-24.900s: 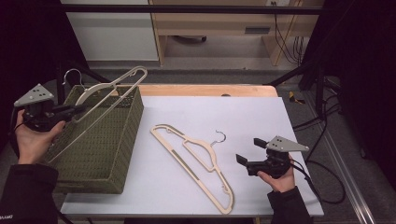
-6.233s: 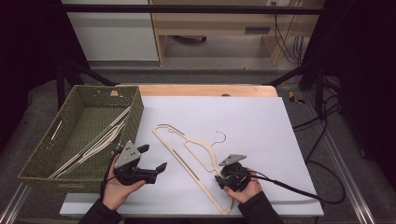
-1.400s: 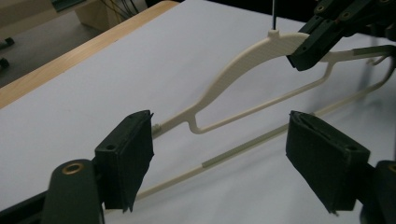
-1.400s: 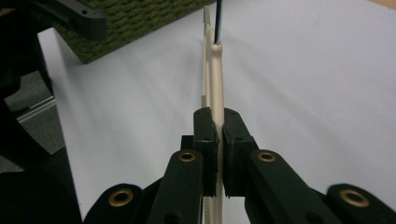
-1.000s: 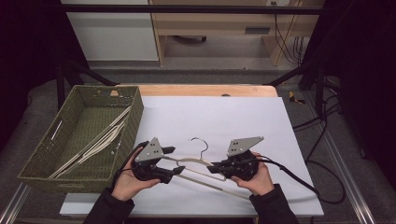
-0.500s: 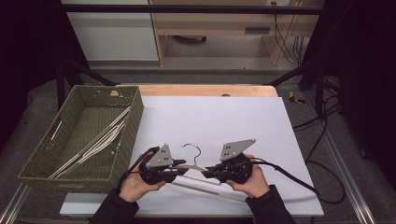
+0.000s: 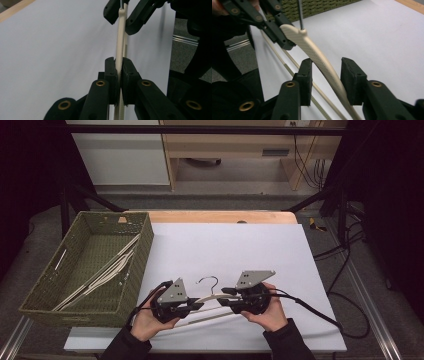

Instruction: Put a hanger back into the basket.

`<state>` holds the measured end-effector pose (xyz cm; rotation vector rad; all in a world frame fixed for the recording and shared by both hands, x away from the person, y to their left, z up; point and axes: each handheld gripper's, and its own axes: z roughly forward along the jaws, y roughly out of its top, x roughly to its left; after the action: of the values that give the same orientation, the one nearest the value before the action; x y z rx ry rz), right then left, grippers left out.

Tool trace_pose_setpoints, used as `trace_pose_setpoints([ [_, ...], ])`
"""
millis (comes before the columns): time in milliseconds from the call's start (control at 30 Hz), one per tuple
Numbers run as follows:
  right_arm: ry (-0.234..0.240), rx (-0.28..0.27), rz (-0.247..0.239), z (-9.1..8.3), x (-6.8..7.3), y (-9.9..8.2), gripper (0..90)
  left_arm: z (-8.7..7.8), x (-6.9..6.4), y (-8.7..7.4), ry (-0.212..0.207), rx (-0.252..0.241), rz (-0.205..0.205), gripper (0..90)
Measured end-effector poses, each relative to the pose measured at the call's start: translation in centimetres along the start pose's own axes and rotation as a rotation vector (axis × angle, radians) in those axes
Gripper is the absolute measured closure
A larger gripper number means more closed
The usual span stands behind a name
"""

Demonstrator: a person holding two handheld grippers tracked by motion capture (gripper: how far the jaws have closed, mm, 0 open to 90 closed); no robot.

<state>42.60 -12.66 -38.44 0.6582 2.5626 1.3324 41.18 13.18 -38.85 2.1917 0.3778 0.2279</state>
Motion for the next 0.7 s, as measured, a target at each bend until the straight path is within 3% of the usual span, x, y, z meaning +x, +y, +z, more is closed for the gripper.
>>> trace_pose_setpoints([
  [167, -0.015, -0.003, 0.01, -0.2, -0.1, 0.0, 52.0, 0.2, -0.4, 0.1, -0.003, -0.019, -0.016, 86.3],
  [300, -0.049, -0.06, 0.042, -1.7, -0.5, 0.0, 36.7, 0.1, -0.1, -0.1, 0.018, -0.033, -0.039, 86.4],
  [367, -0.078, -0.113, 0.065, -2.8, -0.9, -0.1, 30.6, -0.2, 0.0, -0.1, 0.047, -0.043, -0.052, 86.4],
  [467, -0.124, -0.151, 0.099, -4.0, -1.6, -0.5, 25.3, -0.9, 0.2, 0.0, 0.113, -0.068, -0.074, 86.4],
  [533, -0.158, -0.178, 0.14, -4.7, -2.2, -0.9, 21.7, -1.3, 0.3, 0.0, 0.131, -0.09, -0.089, 86.4],
  [700, -0.219, -0.218, 0.187, -5.7, -3.3, -2.1, 12.4, -2.9, 0.7, 0.2, 0.166, -0.138, -0.116, 86.3],
])
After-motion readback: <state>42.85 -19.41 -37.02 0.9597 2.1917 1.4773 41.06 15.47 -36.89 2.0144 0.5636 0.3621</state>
